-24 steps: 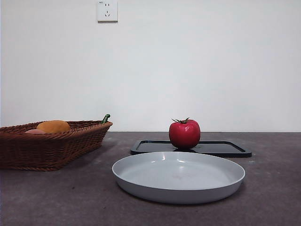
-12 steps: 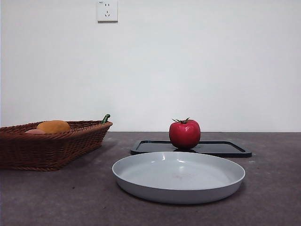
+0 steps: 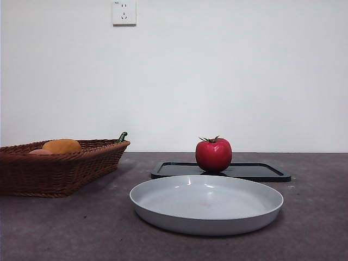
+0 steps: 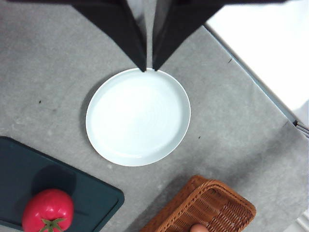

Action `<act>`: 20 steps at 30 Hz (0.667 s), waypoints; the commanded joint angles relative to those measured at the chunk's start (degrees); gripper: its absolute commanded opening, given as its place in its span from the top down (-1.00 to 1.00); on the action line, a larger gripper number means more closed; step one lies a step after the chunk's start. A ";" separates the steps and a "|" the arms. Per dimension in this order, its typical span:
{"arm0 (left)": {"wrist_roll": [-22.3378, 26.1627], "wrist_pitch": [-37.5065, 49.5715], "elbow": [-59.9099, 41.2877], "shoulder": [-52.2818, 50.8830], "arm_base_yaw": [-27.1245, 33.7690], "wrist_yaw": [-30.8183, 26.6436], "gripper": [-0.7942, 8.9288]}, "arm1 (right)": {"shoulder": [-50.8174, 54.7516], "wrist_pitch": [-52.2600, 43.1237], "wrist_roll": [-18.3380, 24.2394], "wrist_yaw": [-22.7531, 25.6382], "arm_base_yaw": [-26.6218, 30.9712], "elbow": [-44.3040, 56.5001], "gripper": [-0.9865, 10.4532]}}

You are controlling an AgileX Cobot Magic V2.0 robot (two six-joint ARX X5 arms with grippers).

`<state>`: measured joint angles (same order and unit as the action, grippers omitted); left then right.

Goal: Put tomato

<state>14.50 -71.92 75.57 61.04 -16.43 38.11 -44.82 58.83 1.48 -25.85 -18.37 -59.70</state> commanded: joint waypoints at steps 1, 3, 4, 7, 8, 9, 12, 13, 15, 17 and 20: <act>0.94 0.42 0.55 0.28 -0.31 0.50 0.82 | -0.39 -1.03 -0.42 -0.24 -0.31 -0.46 0.81; 0.94 0.42 0.55 0.28 -0.31 0.50 0.82 | -0.39 -1.42 -0.42 -0.22 -0.28 -0.48 0.81; 0.94 0.42 0.55 0.28 -0.31 0.48 0.82 | -0.39 -1.70 -0.42 -0.22 -0.28 -0.48 0.81; 0.92 0.37 0.55 0.28 -0.31 0.48 0.82 | -0.39 -2.67 -0.39 -0.22 -0.28 -0.48 0.81; 0.94 0.39 0.55 0.28 -0.31 0.48 0.82 | -0.39 -2.97 -0.39 -0.22 -0.28 -0.48 0.81; 0.94 0.39 0.55 0.28 -0.31 0.50 0.82 | -0.39 -3.30 -0.42 -0.22 -0.28 -0.48 0.81; 0.94 0.39 0.55 0.28 -0.31 0.48 0.82 | -0.39 -3.54 -0.42 -0.22 -0.28 -0.48 0.81; 0.94 0.39 0.55 0.28 -0.31 0.48 0.82 | -0.39 -3.52 -0.39 -0.22 -0.28 -0.48 0.81; 0.94 0.39 0.55 0.28 -0.31 0.50 0.82 | -0.39 -3.54 -0.42 -0.22 -0.28 -0.48 0.81; 0.94 0.39 0.55 0.28 -0.31 0.48 0.82 | -0.39 -3.54 -0.39 -0.22 -0.28 -0.48 0.81; 0.94 0.39 0.55 0.28 -0.31 0.48 0.82 | -0.39 -3.52 -0.39 -0.22 -0.28 -0.48 0.81</act>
<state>14.50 -71.92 75.57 61.04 -16.43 38.11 -44.82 55.88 1.45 -25.85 -18.37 -59.70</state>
